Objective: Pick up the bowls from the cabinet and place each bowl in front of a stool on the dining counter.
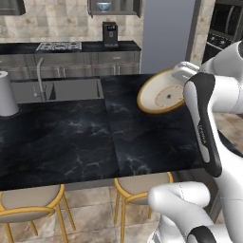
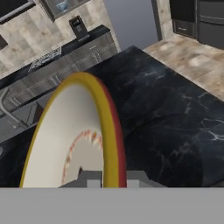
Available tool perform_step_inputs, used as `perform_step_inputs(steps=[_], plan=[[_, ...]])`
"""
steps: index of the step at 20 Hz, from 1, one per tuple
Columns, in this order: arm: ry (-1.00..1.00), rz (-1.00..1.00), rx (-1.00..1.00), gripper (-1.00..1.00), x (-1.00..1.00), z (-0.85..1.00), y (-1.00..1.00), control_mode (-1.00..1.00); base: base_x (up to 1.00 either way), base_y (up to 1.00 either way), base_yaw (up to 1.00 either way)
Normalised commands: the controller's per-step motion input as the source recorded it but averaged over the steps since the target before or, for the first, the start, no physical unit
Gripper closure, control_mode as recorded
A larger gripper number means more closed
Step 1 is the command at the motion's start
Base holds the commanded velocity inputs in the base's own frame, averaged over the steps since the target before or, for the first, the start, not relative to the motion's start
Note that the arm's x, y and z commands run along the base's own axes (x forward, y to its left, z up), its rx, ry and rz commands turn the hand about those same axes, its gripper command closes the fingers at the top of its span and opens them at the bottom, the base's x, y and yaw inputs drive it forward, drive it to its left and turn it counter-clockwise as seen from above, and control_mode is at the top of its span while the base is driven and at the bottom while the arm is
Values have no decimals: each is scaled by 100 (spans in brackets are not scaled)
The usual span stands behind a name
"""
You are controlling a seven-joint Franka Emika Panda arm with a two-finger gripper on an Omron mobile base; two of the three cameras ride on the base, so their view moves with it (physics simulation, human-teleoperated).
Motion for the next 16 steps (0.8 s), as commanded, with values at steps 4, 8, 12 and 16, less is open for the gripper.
perform_step_inputs(steps=[4,8,12,16], plan=[[-4,-3,0,100,0,-33,-2,-100,0,0,0],[-2,-8,0,100,0,-60,-11,-100,0,0,0],[0,-16,0,100,0,-71,-4,-100,0,0,0],[0,-17,1,100,0,-64,0,-100,0,0,0]])
